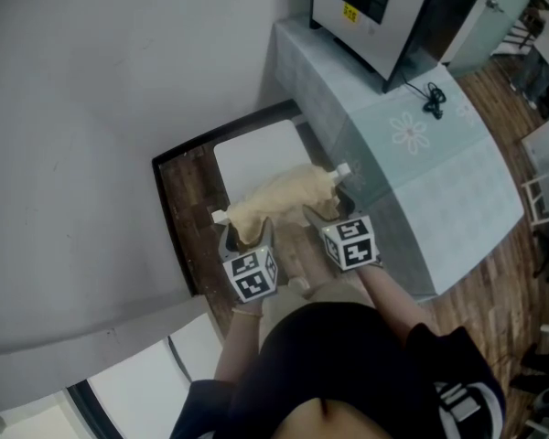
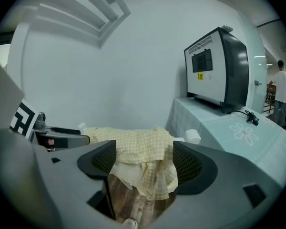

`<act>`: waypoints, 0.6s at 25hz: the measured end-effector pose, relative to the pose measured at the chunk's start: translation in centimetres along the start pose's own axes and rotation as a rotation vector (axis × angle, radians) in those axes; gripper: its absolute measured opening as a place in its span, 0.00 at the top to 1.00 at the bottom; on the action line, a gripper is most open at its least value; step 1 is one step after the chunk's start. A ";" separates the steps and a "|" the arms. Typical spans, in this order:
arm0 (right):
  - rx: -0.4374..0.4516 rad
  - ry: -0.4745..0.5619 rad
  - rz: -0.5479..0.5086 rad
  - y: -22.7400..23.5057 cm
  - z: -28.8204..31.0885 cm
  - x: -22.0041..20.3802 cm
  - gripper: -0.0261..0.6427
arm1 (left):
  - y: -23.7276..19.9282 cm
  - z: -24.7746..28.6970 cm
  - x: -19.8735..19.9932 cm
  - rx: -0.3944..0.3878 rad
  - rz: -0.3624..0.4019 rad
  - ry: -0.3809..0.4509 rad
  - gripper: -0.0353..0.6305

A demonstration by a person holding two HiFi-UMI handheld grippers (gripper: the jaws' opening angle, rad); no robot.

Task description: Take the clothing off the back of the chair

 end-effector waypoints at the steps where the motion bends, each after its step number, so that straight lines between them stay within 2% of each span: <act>1: -0.004 -0.007 0.000 0.1 0.2 -0.2 0.42 | -0.1 0.2 -0.2 0.003 0.003 -0.003 0.40; 11: -0.016 -0.089 -0.005 0.8 3.0 -2.4 0.37 | -1.1 2.4 -2.0 0.018 0.018 -0.073 0.39; 15: -0.011 -0.112 0.007 1.0 3.9 -3.2 0.37 | -0.8 3.2 -2.6 0.002 0.025 -0.101 0.39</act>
Point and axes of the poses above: the fingertips, and each gripper's own axes: z forward along the fingers, y to its right, x out of its top, the point moved 8 cm from there along -z, backward along the fingers, and after that the axes turned 8 degrees about y, right-handed, at the moved point
